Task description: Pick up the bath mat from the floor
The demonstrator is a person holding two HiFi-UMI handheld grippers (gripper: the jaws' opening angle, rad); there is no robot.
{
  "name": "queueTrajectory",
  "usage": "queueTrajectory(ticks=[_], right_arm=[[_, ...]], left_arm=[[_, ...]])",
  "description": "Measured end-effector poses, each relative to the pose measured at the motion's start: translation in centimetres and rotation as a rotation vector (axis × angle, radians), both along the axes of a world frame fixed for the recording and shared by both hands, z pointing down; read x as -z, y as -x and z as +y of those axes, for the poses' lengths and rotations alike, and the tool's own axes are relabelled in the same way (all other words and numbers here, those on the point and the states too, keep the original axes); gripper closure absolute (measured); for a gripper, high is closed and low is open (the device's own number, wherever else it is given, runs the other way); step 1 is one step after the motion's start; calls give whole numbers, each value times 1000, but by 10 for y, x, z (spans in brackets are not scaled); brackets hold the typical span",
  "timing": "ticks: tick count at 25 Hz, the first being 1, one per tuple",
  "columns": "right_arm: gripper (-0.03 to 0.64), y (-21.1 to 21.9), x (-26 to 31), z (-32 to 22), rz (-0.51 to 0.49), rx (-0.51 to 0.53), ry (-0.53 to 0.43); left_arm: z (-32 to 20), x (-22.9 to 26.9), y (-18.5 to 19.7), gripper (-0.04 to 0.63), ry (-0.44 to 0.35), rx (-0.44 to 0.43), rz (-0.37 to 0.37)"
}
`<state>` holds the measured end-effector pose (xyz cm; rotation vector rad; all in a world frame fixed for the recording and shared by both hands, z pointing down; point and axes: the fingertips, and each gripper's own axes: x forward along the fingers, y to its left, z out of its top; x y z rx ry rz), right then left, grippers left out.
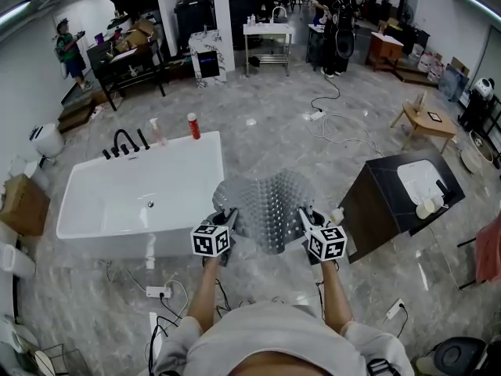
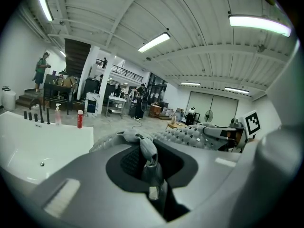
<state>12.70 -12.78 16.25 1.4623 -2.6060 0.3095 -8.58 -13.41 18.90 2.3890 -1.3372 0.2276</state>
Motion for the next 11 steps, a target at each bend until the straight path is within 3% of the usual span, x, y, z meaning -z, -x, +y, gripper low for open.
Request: queueTrajectory(ticks=[11], right_arm=[[567,3,-2,-4,8,-1,0]], left_arm=[[-4,-2,3,546,-4,-3,1]])
